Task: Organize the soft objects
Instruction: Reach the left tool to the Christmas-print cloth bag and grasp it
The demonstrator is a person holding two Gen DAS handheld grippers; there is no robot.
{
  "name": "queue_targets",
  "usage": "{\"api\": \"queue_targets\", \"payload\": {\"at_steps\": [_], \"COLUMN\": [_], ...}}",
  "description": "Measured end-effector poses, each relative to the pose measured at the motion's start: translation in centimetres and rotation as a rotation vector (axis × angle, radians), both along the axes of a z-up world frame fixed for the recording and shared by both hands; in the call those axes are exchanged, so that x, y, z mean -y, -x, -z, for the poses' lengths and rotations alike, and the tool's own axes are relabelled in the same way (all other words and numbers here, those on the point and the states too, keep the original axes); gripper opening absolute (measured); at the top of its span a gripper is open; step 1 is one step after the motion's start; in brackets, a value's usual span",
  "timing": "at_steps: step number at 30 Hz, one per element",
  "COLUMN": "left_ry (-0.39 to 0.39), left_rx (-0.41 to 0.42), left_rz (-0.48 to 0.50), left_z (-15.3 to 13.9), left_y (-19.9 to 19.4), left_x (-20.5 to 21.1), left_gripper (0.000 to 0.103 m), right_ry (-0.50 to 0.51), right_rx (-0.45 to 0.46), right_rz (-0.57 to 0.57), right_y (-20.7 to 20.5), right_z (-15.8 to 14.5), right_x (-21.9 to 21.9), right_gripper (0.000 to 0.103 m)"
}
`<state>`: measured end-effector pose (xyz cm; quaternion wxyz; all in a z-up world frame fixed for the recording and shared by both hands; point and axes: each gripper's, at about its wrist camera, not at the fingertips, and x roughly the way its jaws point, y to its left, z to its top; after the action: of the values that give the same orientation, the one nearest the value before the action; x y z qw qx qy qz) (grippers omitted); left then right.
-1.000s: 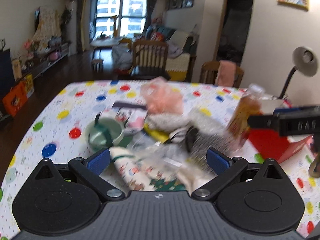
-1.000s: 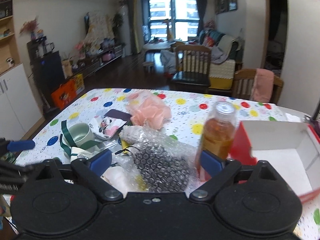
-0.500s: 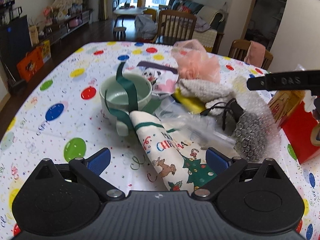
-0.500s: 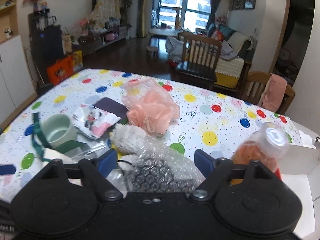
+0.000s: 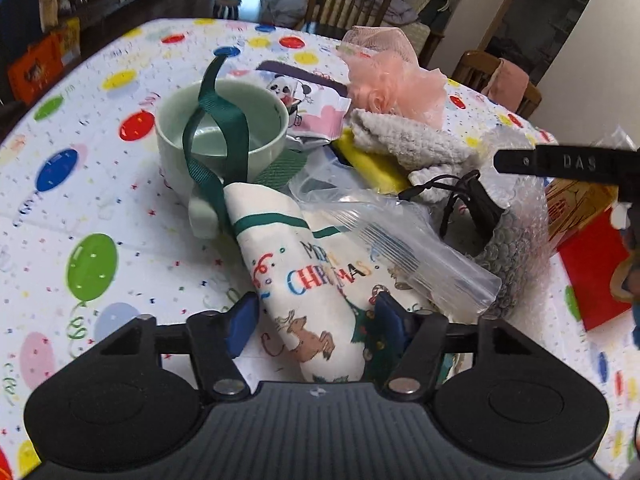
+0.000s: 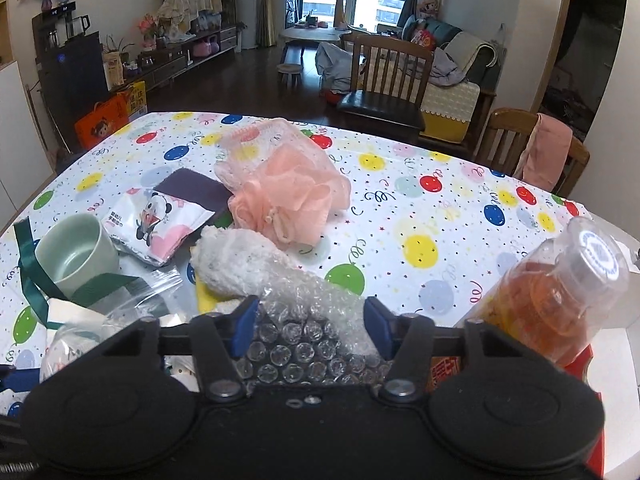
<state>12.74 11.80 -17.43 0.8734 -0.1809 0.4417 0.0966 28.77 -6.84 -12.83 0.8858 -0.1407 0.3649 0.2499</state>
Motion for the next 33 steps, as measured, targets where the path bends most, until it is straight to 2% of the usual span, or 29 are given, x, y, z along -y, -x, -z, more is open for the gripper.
{"api": "queue_targets", "payload": {"at_steps": [3, 5, 7, 10, 12, 17, 23, 27, 33], "left_ry": [0.042, 0.03, 0.025, 0.04, 0.05, 0.046, 0.01, -0.014, -0.01], "left_rx": [0.002, -0.002, -0.004, -0.004, 0.007, 0.041, 0.11, 0.141, 0.184], "left_rz": [0.017, 0.023, 0.018, -0.004, -0.011, -0.011, -0.002, 0.01, 0.03], "left_z": [0.1, 0.0, -0.1, 0.0, -0.2, -0.9, -3.0, -4.5, -6.6], "left_y": [-0.3, -0.5, -0.4, -0.1, 0.1, 0.9, 2.0, 3.0, 4.4], "left_x": [-0.6, -0.6, -0.5, -0.7, -0.9, -0.7, 0.1, 0.7, 0.7], "left_gripper": [0.052, 0.042, 0.037, 0.031, 0.021, 0.013, 0.01, 0.009, 0.008], "right_ry": [-0.014, -0.023, -0.037, -0.05, -0.058, -0.073, -0.093, -0.125, -0.163], "right_rx": [-0.002, 0.002, 0.003, -0.002, -0.001, 0.029, 0.092, 0.099, 0.141], "right_rz": [0.009, 0.016, 0.023, 0.027, 0.029, 0.034, 0.021, 0.031, 0.047], "right_y": [-0.1, 0.1, 0.3, 0.7, 1.0, 2.3, 4.6, 5.9, 8.4], "right_z": [-0.1, -0.3, -0.6, -0.9, -1.1, -1.8, -3.6, -5.0, -7.2], "right_x": [0.2, 0.5, 0.9, 1.3, 1.6, 2.8, 4.6, 6.0, 8.1], "right_gripper": [0.04, 0.036, 0.033, 0.024, 0.016, 0.008, 0.006, 0.006, 0.005]}}
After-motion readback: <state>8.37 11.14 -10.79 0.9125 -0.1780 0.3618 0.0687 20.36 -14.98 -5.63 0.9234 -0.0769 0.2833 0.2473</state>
